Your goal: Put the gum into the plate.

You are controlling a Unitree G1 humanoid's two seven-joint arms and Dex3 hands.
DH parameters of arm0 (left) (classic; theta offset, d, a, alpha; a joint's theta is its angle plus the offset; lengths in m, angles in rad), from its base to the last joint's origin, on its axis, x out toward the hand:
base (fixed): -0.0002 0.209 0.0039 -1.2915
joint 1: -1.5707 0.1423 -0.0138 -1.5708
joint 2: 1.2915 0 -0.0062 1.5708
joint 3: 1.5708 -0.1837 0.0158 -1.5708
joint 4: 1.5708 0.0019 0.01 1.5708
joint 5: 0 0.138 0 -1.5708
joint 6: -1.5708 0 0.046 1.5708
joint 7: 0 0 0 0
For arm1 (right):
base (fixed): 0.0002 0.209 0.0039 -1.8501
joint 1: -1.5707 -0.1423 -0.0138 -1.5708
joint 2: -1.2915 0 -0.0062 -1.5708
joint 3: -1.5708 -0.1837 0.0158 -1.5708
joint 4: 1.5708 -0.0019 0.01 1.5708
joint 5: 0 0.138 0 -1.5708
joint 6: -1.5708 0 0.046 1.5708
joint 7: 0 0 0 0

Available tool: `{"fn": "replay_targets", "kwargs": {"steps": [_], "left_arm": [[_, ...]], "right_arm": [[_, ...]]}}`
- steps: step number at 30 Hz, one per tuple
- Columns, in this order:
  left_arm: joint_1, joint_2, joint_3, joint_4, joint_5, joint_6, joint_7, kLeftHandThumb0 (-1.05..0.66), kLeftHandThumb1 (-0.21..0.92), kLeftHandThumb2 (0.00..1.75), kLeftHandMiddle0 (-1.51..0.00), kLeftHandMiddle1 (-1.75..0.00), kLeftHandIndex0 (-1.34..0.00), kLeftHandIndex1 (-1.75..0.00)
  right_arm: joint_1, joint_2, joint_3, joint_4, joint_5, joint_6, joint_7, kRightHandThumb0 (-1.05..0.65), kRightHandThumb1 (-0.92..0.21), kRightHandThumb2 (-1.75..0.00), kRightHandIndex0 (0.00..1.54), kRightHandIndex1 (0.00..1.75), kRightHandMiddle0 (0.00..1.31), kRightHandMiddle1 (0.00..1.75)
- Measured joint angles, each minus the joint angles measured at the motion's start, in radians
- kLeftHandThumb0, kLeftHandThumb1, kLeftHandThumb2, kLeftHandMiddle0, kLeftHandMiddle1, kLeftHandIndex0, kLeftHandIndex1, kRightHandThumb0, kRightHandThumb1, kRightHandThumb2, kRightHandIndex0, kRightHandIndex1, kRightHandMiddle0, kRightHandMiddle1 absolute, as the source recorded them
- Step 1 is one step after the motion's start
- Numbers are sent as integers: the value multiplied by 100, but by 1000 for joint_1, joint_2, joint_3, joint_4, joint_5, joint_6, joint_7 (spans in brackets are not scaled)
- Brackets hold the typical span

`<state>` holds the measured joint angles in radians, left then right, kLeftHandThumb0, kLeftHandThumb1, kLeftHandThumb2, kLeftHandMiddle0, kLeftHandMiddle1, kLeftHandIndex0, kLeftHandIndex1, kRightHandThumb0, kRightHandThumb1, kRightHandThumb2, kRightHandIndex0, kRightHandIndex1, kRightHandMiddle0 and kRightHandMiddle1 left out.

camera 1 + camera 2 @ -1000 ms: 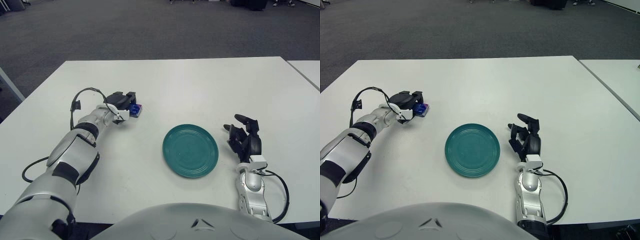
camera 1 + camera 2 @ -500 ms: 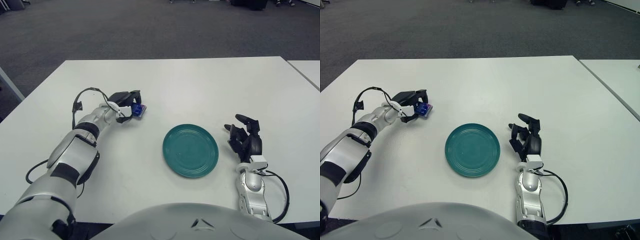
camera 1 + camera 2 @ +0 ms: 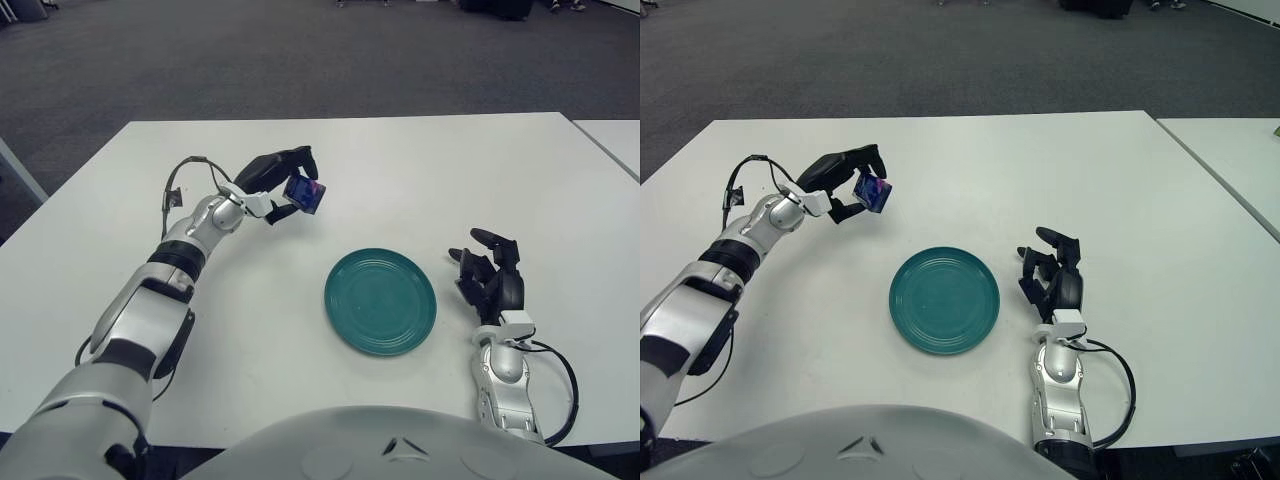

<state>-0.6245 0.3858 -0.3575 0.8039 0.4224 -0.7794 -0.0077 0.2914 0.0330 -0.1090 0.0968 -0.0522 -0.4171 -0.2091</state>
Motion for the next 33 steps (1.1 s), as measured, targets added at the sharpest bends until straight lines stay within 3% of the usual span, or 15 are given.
{"fn": "replay_targets", "kwargs": {"steps": [8, 16, 25, 33], "left_arm": [[157, -37, -14, -270, -20, 79, -126, -42, 47, 112, -116, -175, -49, -175], [250, -96, -83, -477, 69, 123, -143, -43, 45, 115, -117, -175, -50, -175], [263, -119, -137, -563, 118, 113, -187, -46, 33, 129, -116, -175, -59, -175], [259, -114, -201, -567, 288, 86, -145, -47, 29, 134, -113, -175, -62, -175]], "right_arm": [[0, 5, 1, 0, -1, 1, -6, -52, -92, -69, 50, 81, 8, 113], [0, 8, 4, 1, -3, 1, -13, -52, -92, -68, 51, 81, 6, 114], [-1, 12, 11, 0, -3, 1, -17, -51, -91, -68, 51, 81, 8, 115], [-1, 13, 16, 0, -9, 1, -30, -50, -91, -70, 49, 80, 9, 115]]}}
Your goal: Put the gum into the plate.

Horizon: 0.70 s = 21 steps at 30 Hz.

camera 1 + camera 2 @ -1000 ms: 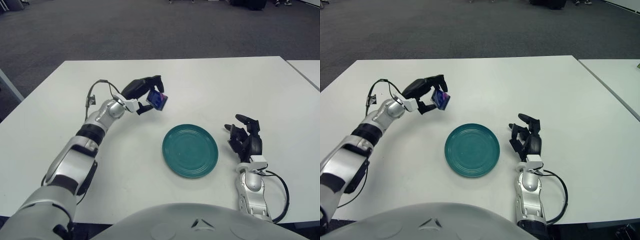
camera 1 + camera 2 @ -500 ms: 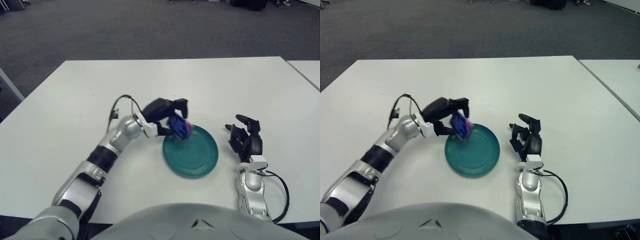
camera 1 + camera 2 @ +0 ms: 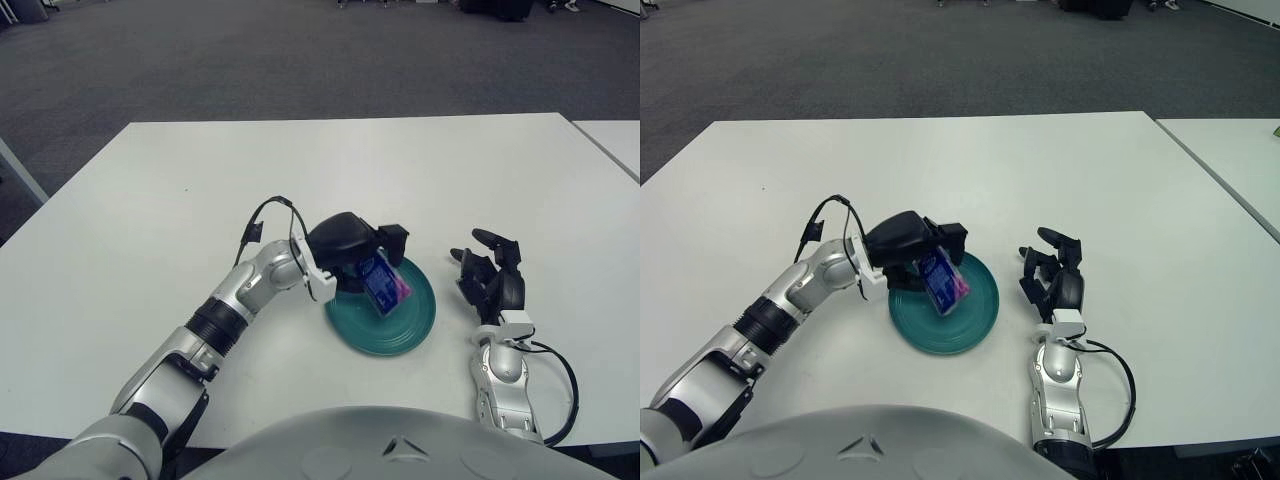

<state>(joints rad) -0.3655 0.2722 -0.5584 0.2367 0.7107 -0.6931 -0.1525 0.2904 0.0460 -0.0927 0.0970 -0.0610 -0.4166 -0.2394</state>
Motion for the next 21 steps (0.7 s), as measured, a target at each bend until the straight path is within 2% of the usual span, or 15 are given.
{"fn": "replay_targets", "kwargs": {"steps": [8, 12, 13, 15, 17, 18, 20, 21], "left_arm": [[1, 10, -28, -28, 73, -23, 12, -47, 30, 133, -114, -175, -62, -175], [1, 17, -35, -33, 102, -25, 24, -47, 30, 133, -107, -175, -62, -175], [1, 18, -35, -33, 107, -24, 27, -30, 25, 139, -96, -175, -58, -172], [2, 20, -35, -33, 115, -22, 34, -16, 23, 141, -83, -175, -54, -169], [3, 21, -35, -33, 120, -20, 44, -7, 32, 128, -68, -175, -46, -164], [4, 21, -35, -32, 125, -19, 54, -6, 35, 125, -65, -175, -45, -163], [4, 21, -35, -28, 135, -18, 73, -3, 48, 109, -53, -175, -37, -160], [4, 21, -35, -24, 144, -16, 84, -9, 56, 98, -47, -167, -34, -163]], "right_arm": [[0, 0, 4, -1, -5, 0, -12, -47, -90, -73, 49, 84, 9, 120], [0, 1, 7, -1, -7, 0, -21, -48, -90, -74, 47, 85, 9, 122], [0, 1, 7, -1, -8, 1, -23, -49, -90, -73, 46, 85, 9, 122], [0, 1, 8, -1, -9, 5, -27, -50, -91, -72, 46, 85, 9, 122], [0, 1, 9, -1, -11, 7, -30, -51, -92, -72, 46, 85, 8, 121], [0, 1, 10, -2, -13, 8, -33, -51, -92, -72, 46, 85, 8, 121], [0, 1, 11, -3, -18, 10, -36, -52, -92, -72, 47, 85, 8, 120], [0, 1, 12, -3, -20, 11, -36, -53, -92, -72, 47, 85, 7, 120]]}}
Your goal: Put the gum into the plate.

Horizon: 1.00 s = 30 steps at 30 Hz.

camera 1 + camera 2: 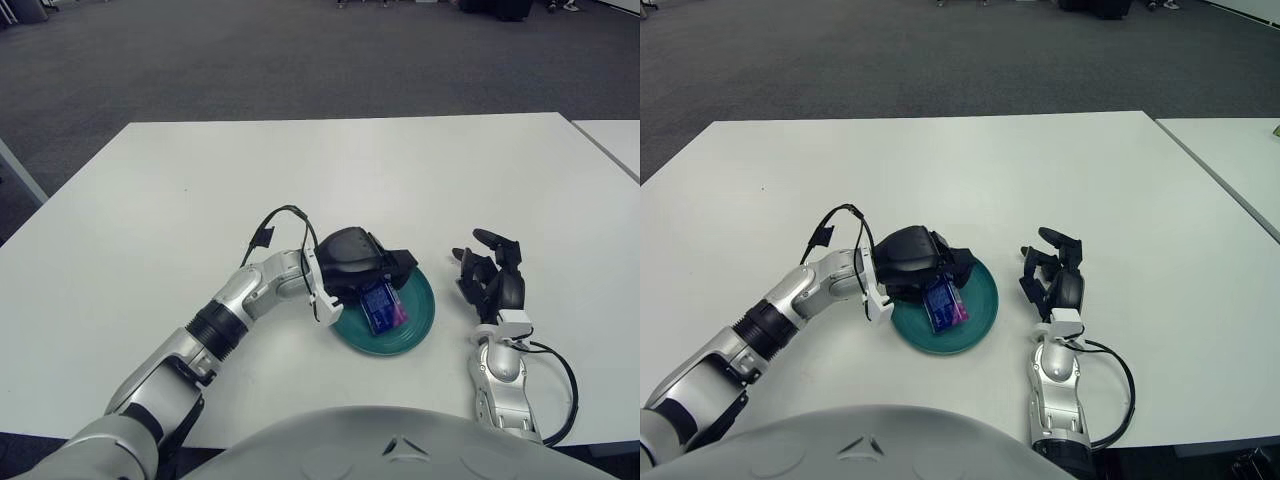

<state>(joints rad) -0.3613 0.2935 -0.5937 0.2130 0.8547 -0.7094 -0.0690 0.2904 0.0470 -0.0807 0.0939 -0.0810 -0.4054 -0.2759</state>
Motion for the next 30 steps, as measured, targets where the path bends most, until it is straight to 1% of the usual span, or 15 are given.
{"fn": "replay_targets", "kwargs": {"steps": [1, 2, 3, 5, 6, 8, 9, 10, 11, 13, 14, 15, 17, 20, 30], "left_arm": [[0, 0, -1, 5, 12, 1, 15, -19, 69, 81, -40, -153, -30, -166], [0, 1, -2, 11, 24, 2, 30, -25, 77, 70, -36, -140, -26, -169], [0, 1, -4, 19, 38, 3, 48, -27, 80, 66, -34, -135, -24, -170], [-1, 1, -10, 37, 66, 6, 79, -54, 87, 56, -31, -106, -11, -139], [-1, 2, -13, 45, 77, 8, 91, -58, 88, 54, -31, -102, -9, -135], [-1, 3, -17, 59, 98, 10, 116, -80, 90, 48, -26, -83, -4, -117], [-1, 3, -18, 67, 101, 10, 128, -84, 91, 48, -25, -79, -3, -114], [-1, 3, -19, 74, 105, 10, 140, -91, 91, 45, -22, -67, -2, -102], [-1, 2, -19, 80, 106, 10, 154, -94, 91, 44, -20, -60, -1, -93], [-1, 2, -19, 84, 105, 10, 166, -100, 92, 40, -18, -34, -1, -66], [-1, 2, -19, 84, 102, 10, 167, -102, 92, 39, -17, -25, 0, -58], [-1, 2, -19, 83, 98, 10, 167, -102, 92, 39, -17, -22, 0, -55], [0, 4, -18, 77, 90, 10, 163, -104, 92, 36, -8, -10, 0, -26], [1, 11, -14, 60, 44, 8, 131, -105, 92, 36, -3, -3, 0, -8], [2, 24, -6, 72, -79, -2, 50, -105, 92, 31, 0, 0, 0, 0]], "right_arm": [[0, 0, 1, 0, -3, 1, 0, -54, -92, -73, 47, 85, 7, 119], [0, 0, 1, -1, -4, 2, -1, -54, -92, -73, 48, 85, 6, 118], [0, 0, 2, -1, -5, 3, -1, -55, -92, -73, 48, 86, 6, 118], [0, 0, 2, -1, -5, 3, 0, -56, -92, -72, 47, 85, 6, 116], [0, 0, 2, -1, -5, 3, 0, -57, -92, -72, 47, 85, 5, 116], [0, 0, 1, -1, -4, 3, 2, -58, -92, -70, 46, 84, 5, 115], [0, 0, 1, -1, -3, 3, 3, -59, -92, -70, 46, 84, 4, 115], [0, 0, 1, 0, 0, 2, 5, -60, -92, -69, 44, 83, 4, 114], [0, 0, 1, 0, 5, 1, 9, -61, -92, -69, 43, 82, 3, 114], [0, 0, 1, 0, 15, -3, 17, -63, -92, -69, 41, 80, 3, 113], [0, 0, 0, 1, 18, -4, 21, -64, -92, -69, 40, 79, 3, 113], [0, 0, 0, 1, 20, -5, 24, -64, -92, -69, 40, 79, 3, 113], [0, 0, 0, 1, 24, -6, 29, -63, -92, -69, 39, 74, 4, 114], [0, 0, -1, 2, 32, -9, 36, -60, -92, -69, 39, 70, 4, 113], [0, 2, -3, 3, 41, -15, 41, -60, -92, -69, 36, 62, 3, 113]]}}
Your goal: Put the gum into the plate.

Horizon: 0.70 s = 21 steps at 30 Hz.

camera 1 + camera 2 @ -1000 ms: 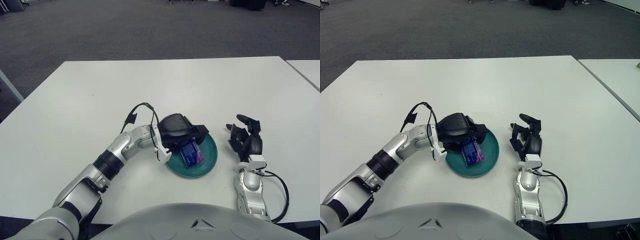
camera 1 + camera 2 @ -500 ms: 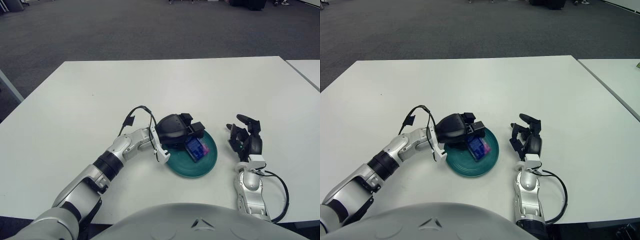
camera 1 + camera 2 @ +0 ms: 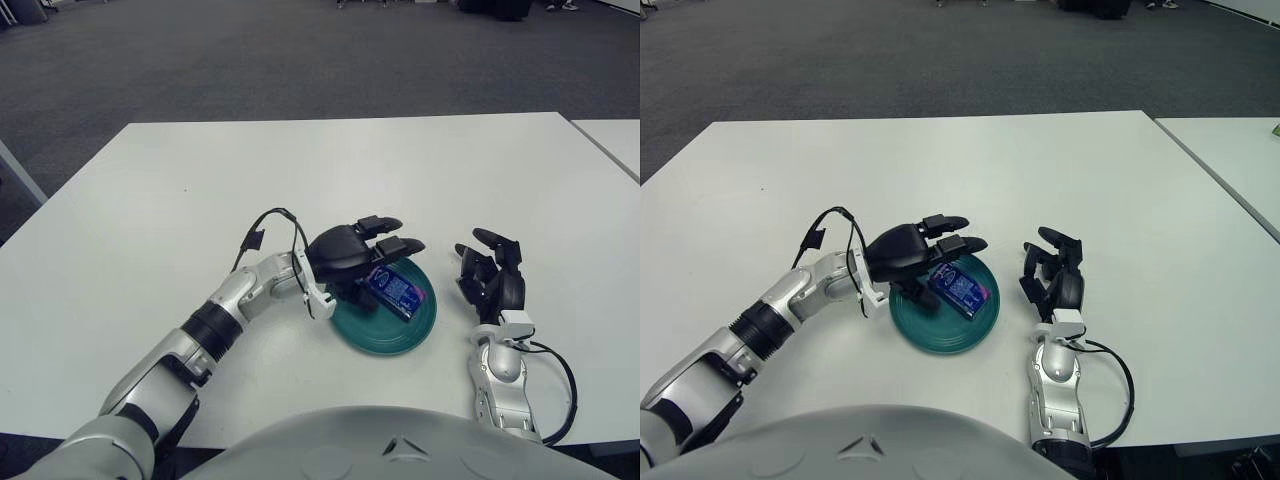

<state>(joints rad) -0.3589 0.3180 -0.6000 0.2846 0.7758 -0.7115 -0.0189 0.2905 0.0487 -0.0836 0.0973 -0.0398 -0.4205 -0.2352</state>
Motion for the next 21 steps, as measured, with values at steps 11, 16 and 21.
{"fn": "replay_targets", "kwargs": {"steps": [11, 16, 21], "left_arm": [[27, 9, 32, 22, -215, -5, -138, -105, 92, 31, 0, 0, 0, 0], [67, 3, 96, 31, -421, 60, -229, -105, 92, 45, 0, 0, 0, 0], [128, -97, 197, 90, -634, 137, -237, -102, 92, 65, -23, -3, -1, -50]], "right_arm": [[0, 0, 0, -1, -4, -1, 0, -57, -92, -71, 45, 65, 2, 111], [1, -1, -2, -6, -5, -7, -1, -55, -92, -69, 50, 68, 4, 112], [3, -1, -4, -10, -5, -7, 0, -53, -92, -67, 53, 71, 8, 116]]}}
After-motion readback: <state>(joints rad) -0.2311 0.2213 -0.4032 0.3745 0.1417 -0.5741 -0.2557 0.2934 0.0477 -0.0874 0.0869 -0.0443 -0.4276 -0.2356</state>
